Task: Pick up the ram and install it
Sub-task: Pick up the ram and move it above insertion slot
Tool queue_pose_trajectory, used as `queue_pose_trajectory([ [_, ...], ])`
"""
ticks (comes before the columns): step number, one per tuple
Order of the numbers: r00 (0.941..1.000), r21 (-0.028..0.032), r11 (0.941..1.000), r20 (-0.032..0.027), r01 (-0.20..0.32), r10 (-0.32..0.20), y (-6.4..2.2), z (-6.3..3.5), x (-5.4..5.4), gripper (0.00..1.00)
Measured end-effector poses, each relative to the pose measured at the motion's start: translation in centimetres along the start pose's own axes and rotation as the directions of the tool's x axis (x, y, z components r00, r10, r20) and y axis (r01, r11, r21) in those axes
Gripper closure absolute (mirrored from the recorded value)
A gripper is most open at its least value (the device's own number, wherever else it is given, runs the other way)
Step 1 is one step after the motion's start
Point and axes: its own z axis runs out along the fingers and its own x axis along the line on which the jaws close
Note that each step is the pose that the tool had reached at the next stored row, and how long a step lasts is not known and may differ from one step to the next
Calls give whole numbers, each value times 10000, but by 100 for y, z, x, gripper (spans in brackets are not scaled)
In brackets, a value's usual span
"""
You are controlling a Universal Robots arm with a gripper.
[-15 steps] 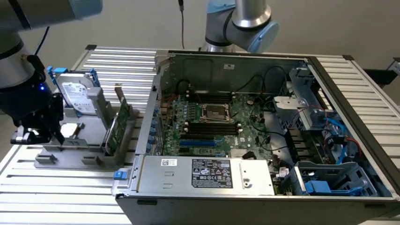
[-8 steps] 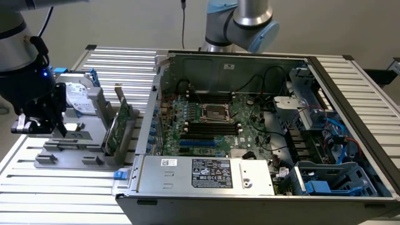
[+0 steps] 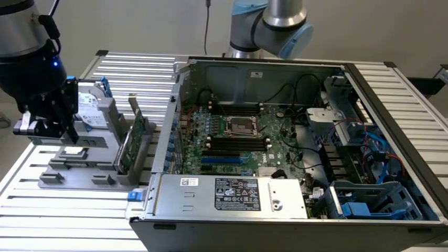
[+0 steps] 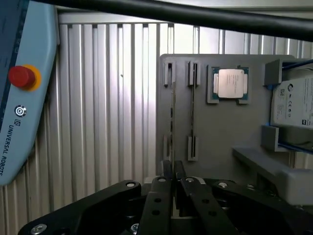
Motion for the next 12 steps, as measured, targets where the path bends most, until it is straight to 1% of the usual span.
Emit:
queue_pose_trajectory([
  [6, 9998, -79, 10000, -215, -13, 11, -141, -166, -5, 86],
  [12, 9992, -173, 9998, -395, -20, 13, -275, -328, -16, 86],
])
